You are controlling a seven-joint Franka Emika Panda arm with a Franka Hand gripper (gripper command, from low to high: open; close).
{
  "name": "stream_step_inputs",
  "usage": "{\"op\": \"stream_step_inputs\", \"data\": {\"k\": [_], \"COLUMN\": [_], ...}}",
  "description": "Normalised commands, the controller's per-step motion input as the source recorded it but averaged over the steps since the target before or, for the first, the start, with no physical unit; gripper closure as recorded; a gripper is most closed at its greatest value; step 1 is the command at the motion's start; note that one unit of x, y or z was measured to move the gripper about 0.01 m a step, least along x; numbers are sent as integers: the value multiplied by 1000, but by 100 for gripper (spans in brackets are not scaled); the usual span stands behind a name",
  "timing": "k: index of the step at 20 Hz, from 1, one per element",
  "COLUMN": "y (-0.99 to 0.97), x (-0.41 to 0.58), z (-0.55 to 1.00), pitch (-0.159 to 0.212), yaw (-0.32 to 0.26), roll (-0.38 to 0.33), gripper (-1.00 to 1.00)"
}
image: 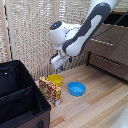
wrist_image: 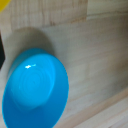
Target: Kindly move your gripper toward the top drawer's handle. With caution, hold the handle robustly using your gripper and pull open the top drawer. Let the handle go. Relocate your gripper to the bowl placed in the background. Gently hold the bowl using your gripper. Bring the gripper and the bowl to the ajar drawer. Softly release the bowl into it.
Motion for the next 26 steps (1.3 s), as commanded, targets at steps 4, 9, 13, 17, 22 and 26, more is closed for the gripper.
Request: {"op": "stream_step_inputs", "data": {"k": [4, 9, 13, 17, 22, 26], "y": [2, 0, 0, 0, -10, -18], "x": [314, 251, 376, 526, 672, 437], "z": [115, -105, -376, -464, -419, -364], "pitch": [-10, -21, 35, 55, 35, 0], "yaw": [-271, -297, -269, -228, -191, -126], "roll": [64, 143, 227, 268, 252, 142], "gripper": [-100, -100, -100, -100, -100, -100]}}
